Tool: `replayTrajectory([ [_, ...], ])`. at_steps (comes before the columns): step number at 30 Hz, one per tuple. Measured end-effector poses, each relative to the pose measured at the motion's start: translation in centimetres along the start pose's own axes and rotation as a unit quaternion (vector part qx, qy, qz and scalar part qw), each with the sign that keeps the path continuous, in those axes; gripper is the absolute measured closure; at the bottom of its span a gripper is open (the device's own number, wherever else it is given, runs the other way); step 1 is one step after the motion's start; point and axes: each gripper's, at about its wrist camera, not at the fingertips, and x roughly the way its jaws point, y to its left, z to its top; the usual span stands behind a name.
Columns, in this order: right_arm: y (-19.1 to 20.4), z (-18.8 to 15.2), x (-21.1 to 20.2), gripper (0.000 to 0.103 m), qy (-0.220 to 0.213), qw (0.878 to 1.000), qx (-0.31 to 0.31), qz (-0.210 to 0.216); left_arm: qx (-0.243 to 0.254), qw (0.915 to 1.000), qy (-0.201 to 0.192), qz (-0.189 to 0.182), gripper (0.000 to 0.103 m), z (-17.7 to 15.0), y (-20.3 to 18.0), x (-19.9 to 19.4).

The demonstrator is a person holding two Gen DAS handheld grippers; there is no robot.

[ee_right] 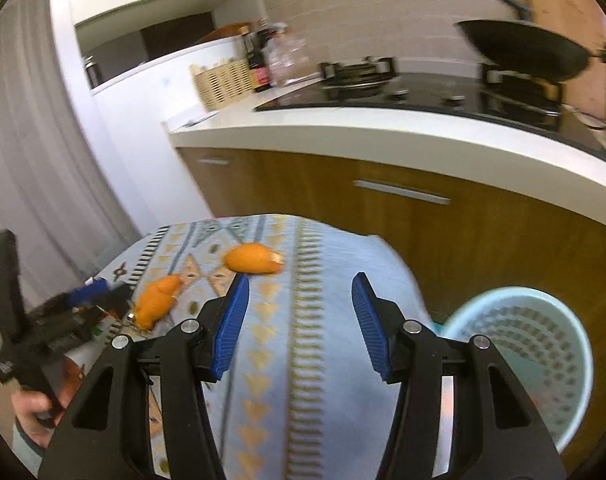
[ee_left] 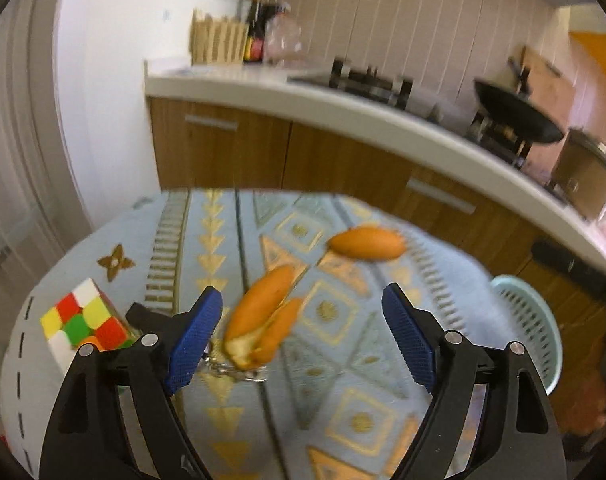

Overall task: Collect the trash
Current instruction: 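Move both open tools back over the orange peels on the table, then grasp an orange peel with the left tool while the right tool grasps another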

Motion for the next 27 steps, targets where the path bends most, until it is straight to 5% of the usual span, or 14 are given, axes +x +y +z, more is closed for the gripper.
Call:
replayTrajectory([
  [10, 2.8, 0.6, 9.6, 0.053, 0.063, 0.997, -0.038, 0.013, 0.035, 0.9978, 0.023, 0.052, 0.028, -1.3, 1.1, 4.4],
  [17, 4.3, 1.1, 13.2, 0.052, 0.064, 0.994, -0.083, 0.016, 0.039, 0.9961, 0.048, 0.063, 0.065, -1.5, 1.1, 5.8],
  [27, 5.2, 1.0, 16.1, 0.042, 0.085, 0.989, -0.117, 0.021, 0.019, 0.9979, 0.012, 0.06, 0.079, -1.7, 1.4, 4.5],
])
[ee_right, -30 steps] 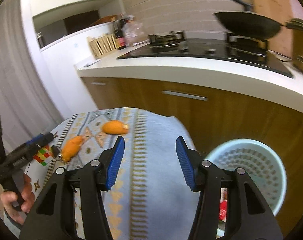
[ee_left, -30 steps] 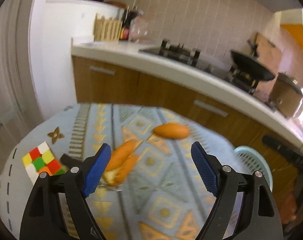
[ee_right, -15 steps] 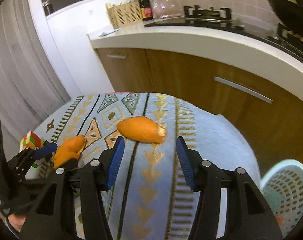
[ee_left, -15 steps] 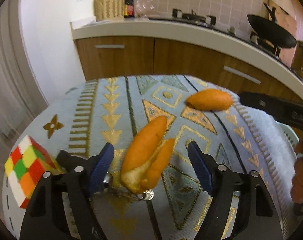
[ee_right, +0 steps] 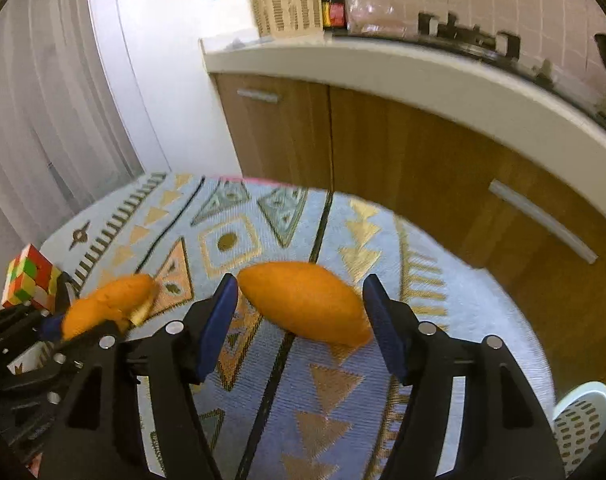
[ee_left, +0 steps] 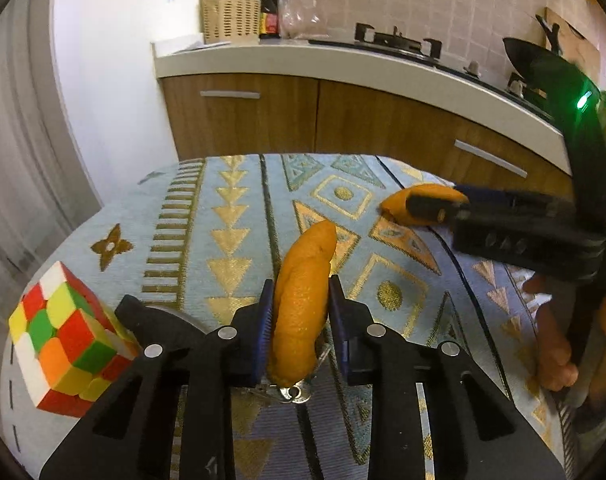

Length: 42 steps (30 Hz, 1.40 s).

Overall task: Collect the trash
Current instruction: 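Grasp an orange peel with the left tool while the right tool grasps another, then carry both orange peels over the blue basket while both tools open to drop them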

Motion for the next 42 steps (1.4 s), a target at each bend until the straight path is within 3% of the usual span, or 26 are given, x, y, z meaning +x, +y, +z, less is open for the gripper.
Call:
replayTrajectory([
  [4, 0.5, -0.2, 0.0, 0.046, 0.006, 1.0, -0.013, -0.006, -0.02, 0.9998, -0.009, -0.001, 0.08, 0.0, 0.6, -0.4],
  [9, 0.6, -0.5, -0.8, 0.086, -0.008, 1.0, -0.014, -0.005, -0.016, 0.9988, -0.042, 0.016, 0.08, 0.0, 0.1, -1.4],
  [11, 0.7, -0.7, -1.4, 0.094, -0.011, 1.0, -0.011, -0.006, -0.007, 0.9983, -0.056, 0.015, 0.08, 0.0, -0.5, -2.0],
  [19, 0.2, -1.4, -7.9, 0.095, -0.049, 0.999, 0.004, 0.002, -0.014, 0.9976, -0.059, -0.034, 0.08, 0.2, -1.4, -2.9],
  [24, -0.6, -3.0, -13.6, 0.095, -0.082, 0.996, -0.003, -0.034, -0.002, 0.9951, -0.077, -0.062, 0.08, 0.7, -3.6, -5.3],
  [27, -1.3, -4.2, -16.7, 0.095, -0.098, 0.992, -0.007, -0.084, 0.011, 0.9928, -0.089, -0.08, 0.08, 1.1, -6.2, -7.0],
  [30, -2.9, -5.6, -19.5, 0.095, -0.104, 0.989, 0.011, -0.105, 0.03, 0.9899, -0.102, -0.094, 0.08, 1.2, -9.2, -8.5],
  [38, -8.9, -9.8, -25.5, 0.095, -0.098, 0.979, 0.09, -0.155, 0.077, 0.9803, -0.104, -0.149, 0.08, 0.9, -17.4, -10.7],
  [42, -13.1, -12.4, -26.3, 0.094, -0.051, 0.968, 0.155, -0.19, 0.084, 0.976, -0.088, -0.181, 0.08, 0.6, -20.2, -10.7],
])
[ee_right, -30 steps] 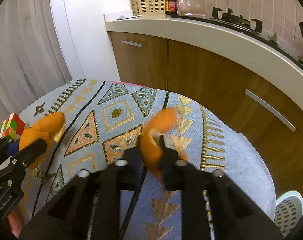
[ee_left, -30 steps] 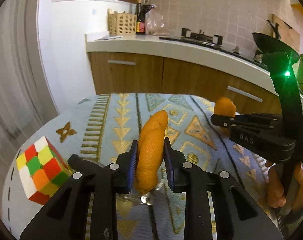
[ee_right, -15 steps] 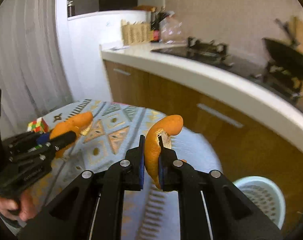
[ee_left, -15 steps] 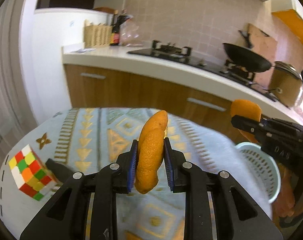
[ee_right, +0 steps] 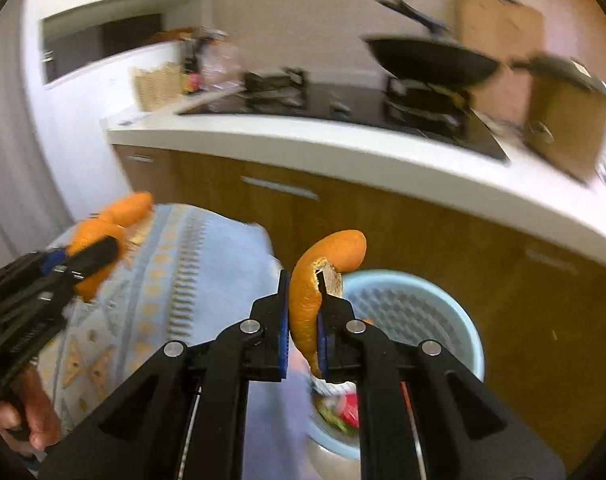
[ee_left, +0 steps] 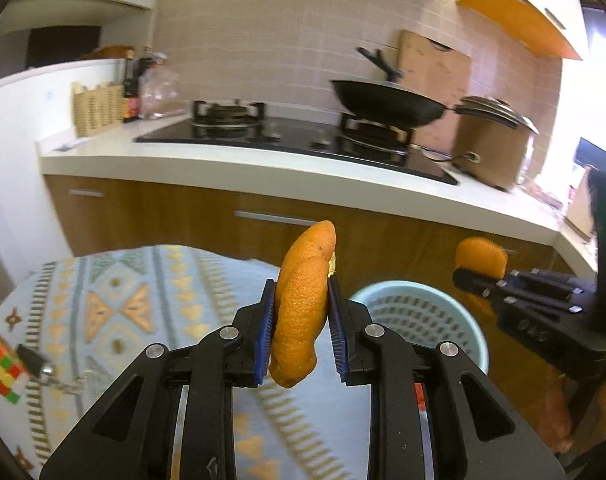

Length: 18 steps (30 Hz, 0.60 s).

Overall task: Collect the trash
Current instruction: 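Carry both orange peels over the blue basket while both tools open to drop them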

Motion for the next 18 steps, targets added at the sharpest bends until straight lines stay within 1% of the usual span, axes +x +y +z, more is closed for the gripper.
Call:
replayTrajectory([
  [1, -1.1, -0.4, 0.3, 0.094, 0.013, 1.0, 0.013, -0.011, 0.001, 0.9999, 0.006, -0.01, 0.08, 0.0, -0.8, 0.4],
  [4, -3.8, -1.5, 0.9, 0.094, 0.035, 0.998, 0.048, -0.015, 0.006, 0.9992, 0.022, -0.032, 0.08, -0.3, -2.7, 1.4],
  [6, -4.9, -2.1, 1.3, 0.094, 0.049, 0.997, 0.06, -0.025, 0.012, 0.9983, 0.033, -0.047, 0.08, -0.6, -4.0, 2.3],
  [10, -6.5, -3.3, 2.0, 0.094, 0.072, 0.994, 0.077, -0.028, 0.019, 0.996, 0.053, -0.07, 0.079, -1.0, -5.9, 3.7],
  [12, -6.7, -3.6, 2.6, 0.094, 0.082, 0.993, 0.081, -0.029, 0.017, 0.995, 0.061, -0.078, 0.077, -1.0, -6.5, 4.4],
  [14, -7.2, -3.9, 3.3, 0.092, 0.094, 0.991, 0.091, -0.017, 0.012, 0.9942, 0.066, -0.084, 0.068, -1.2, -6.7, 4.9],
  [15, -7.3, -4.0, 3.5, 0.088, 0.099, 0.991, 0.094, -0.015, 0.011, 0.9941, 0.067, -0.084, 0.064, -1.2, -6.6, 5.0],
  [16, -7.4, -4.1, 3.6, 0.084, 0.101, 0.99, 0.097, -0.015, 0.011, 0.9942, 0.066, -0.084, 0.054, -1.2, -6.6, 4.9],
  [17, -7.6, -4.2, 3.7, 0.074, 0.1, 0.99, 0.1, -0.018, 0.011, 0.9946, 0.063, -0.082, 0.049, -1.3, -6.5, 4.8],
  [18, -7.8, -4.3, 3.8, 0.067, 0.099, 0.99, 0.103, -0.02, 0.012, 0.9947, 0.062, -0.081, 0.048, -1.3, -6.5, 4.8],
])
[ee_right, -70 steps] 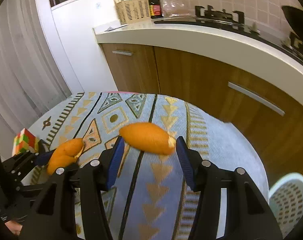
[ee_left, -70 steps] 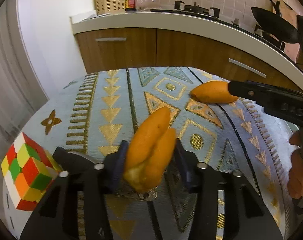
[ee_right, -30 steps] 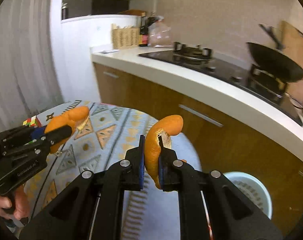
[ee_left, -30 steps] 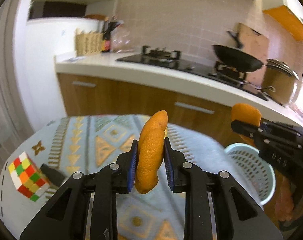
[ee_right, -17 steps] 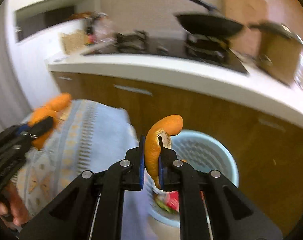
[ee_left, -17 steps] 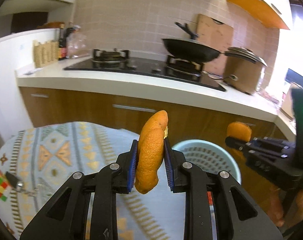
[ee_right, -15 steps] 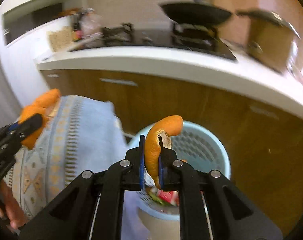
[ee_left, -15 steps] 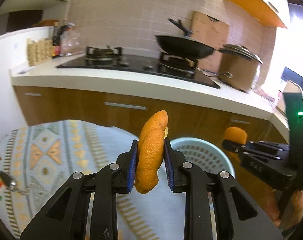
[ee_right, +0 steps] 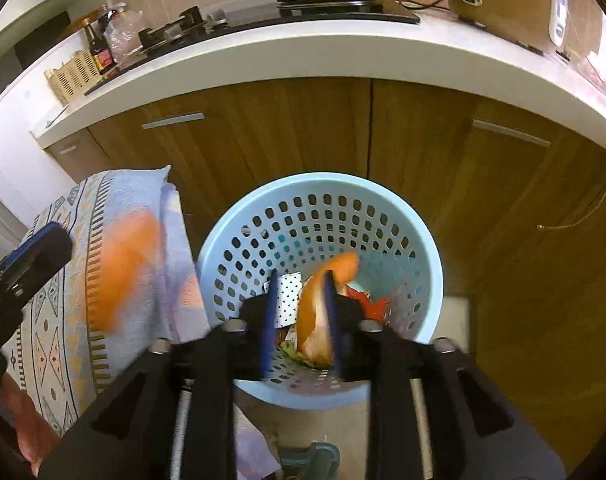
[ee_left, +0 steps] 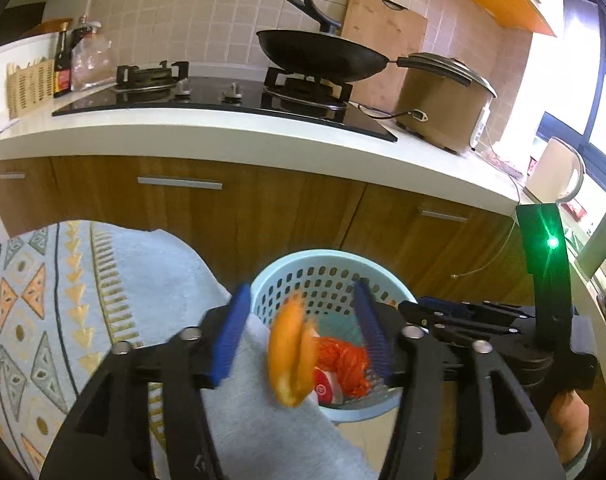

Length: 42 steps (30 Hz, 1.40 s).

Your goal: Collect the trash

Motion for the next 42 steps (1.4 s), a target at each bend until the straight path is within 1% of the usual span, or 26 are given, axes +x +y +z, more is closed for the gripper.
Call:
replayTrajectory([
  [2, -0.2, 0.0, 0.0, 0.061, -0.004, 1.0, 0.004, 0.001, 0.001, 1.0, 0.0, -0.002, 0.047, -0.1, 0.2, -0.1],
  [5, 0.0, -0.1, -0.6, 0.06, -0.014, 1.0, 0.003, 0.005, -0.001, 1.0, -0.003, 0.001, 0.045, -0.1, 0.7, -0.7],
  [8, 0.7, -0.2, -1.7, 0.059, -0.031, 0.999, -0.007, 0.01, -0.006, 0.9999, -0.011, -0.004, 0.042, -0.2, 1.1, -1.6],
  [10, 1.7, -0.3, -3.0, 0.055, -0.052, 0.998, -0.016, 0.014, -0.007, 0.9998, -0.02, -0.004, 0.041, -0.3, 1.5, -2.5],
  [12, 2.8, -0.5, -4.6, 0.045, -0.077, 0.997, -0.024, 0.021, -0.008, 0.9995, -0.03, 0.001, 0.037, -0.5, 1.9, -3.7],
  [14, 4.1, -1.0, -6.2, 0.042, -0.107, 0.993, -0.033, 0.029, -0.013, 0.9989, -0.045, 0.007, 0.028, -1.1, 2.5, -5.4],
  [16, 5.3, -1.5, -7.5, 0.041, -0.132, 0.99, -0.04, 0.033, -0.022, 0.998, -0.056, 0.021, 0.024, -1.8, 3.2, -6.7],
  [17, 5.9, -1.8, -8.0, 0.039, -0.144, 0.988, -0.041, 0.037, -0.03, 0.9968, -0.066, 0.036, 0.02, -2.7, 3.8, -7.6],
  [20, 7.8, -2.6, -8.9, 0.037, -0.168, 0.984, -0.047, 0.042, -0.043, 0.9938, -0.075, 0.069, 0.019, -4.2, 5.2, -9.0],
  [23, 9.6, -3.7, -9.8, 0.037, -0.202, 0.977, -0.063, 0.021, -0.05, 0.9872, -0.093, 0.119, 0.019, -6.0, 6.5, -10.1],
  [25, 10.5, -4.5, -10.4, 0.037, -0.222, 0.973, -0.067, 0.01, -0.059, 0.983, -0.102, 0.141, 0.018, -6.8, 7.2, -10.3],
  [28, 11.0, -5.7, -11.1, 0.037, -0.247, 0.967, -0.066, 0.004, -0.073, 0.9772, -0.114, 0.164, 0.018, -8.1, 8.1, -10.7],
  [33, 11.5, -7.0, -11.7, 0.037, -0.259, 0.964, -0.062, 0.003, -0.075, 0.9657, -0.132, 0.211, 0.018, -9.7, 9.2, -11.0],
  [35, 11.9, -7.5, -11.6, 0.037, -0.262, 0.963, -0.067, -0.008, -0.076, 0.9635, -0.136, 0.218, 0.018, -10.0, 9.5, -11.2],
  [37, 12.0, -8.0, -11.6, 0.037, -0.266, 0.961, -0.069, -0.016, -0.081, 0.9638, -0.134, 0.216, 0.018, -10.2, 10.0, -11.2],
  [39, 12.1, -8.6, -11.2, 0.037, -0.266, 0.961, -0.069, -0.021, -0.079, 0.9614, -0.138, 0.225, 0.018, -10.3, 10.3, -11.5],
  [42, 12.3, -9.2, -10.5, 0.037, -0.261, 0.963, -0.068, -0.029, -0.082, 0.9582, -0.139, 0.236, 0.014, -10.4, 10.6, -11.6],
])
